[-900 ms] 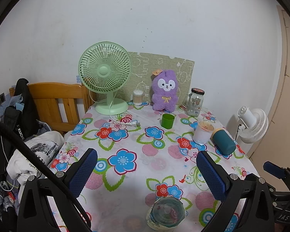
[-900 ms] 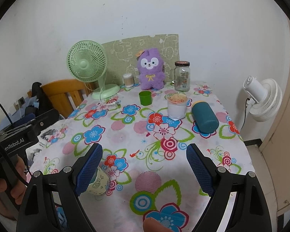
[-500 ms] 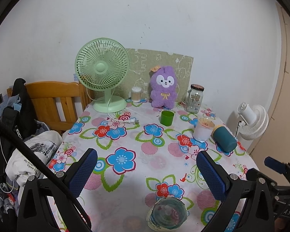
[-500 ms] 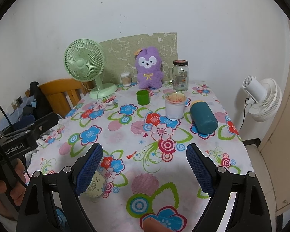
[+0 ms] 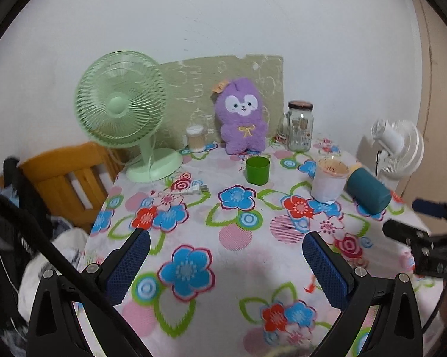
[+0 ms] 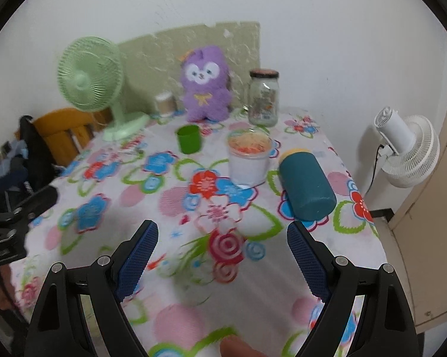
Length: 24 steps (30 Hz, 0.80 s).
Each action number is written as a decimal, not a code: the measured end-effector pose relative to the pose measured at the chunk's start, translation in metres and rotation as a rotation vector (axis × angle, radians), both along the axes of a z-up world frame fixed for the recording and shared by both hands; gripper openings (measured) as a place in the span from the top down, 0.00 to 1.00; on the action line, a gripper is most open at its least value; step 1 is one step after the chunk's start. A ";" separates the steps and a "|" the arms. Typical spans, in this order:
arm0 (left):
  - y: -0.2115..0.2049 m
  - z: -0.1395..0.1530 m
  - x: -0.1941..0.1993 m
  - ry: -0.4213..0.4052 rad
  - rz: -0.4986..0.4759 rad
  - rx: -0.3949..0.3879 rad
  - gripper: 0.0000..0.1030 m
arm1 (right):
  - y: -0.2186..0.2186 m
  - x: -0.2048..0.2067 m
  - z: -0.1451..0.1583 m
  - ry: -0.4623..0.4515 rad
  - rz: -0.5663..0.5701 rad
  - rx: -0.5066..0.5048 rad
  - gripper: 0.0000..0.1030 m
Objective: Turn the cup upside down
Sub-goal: 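Move the right gripper toward the white plastic cup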
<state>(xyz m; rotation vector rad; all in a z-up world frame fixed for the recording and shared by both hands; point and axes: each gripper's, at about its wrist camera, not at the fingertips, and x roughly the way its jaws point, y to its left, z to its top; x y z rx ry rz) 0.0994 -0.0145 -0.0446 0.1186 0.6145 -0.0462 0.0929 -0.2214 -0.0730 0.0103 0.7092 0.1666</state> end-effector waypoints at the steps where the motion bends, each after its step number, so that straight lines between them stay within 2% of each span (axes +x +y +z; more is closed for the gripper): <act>1: -0.002 -0.001 0.005 0.007 -0.019 0.004 0.00 | -0.002 0.006 -0.002 0.005 -0.005 0.004 0.13; 8: -0.023 -0.013 0.051 0.032 -0.144 0.074 0.00 | -0.015 0.065 -0.020 0.039 -0.031 0.058 0.13; 13: -0.038 -0.024 0.077 0.061 -0.220 0.094 0.00 | -0.013 0.088 -0.028 0.036 -0.024 0.033 0.13; 21: -0.050 -0.044 0.105 0.097 -0.243 0.104 0.00 | -0.002 0.122 -0.039 0.032 0.015 -0.025 0.13; 24: -0.053 -0.048 0.110 0.107 -0.240 0.107 0.00 | 0.002 0.135 -0.044 0.031 0.028 -0.049 0.20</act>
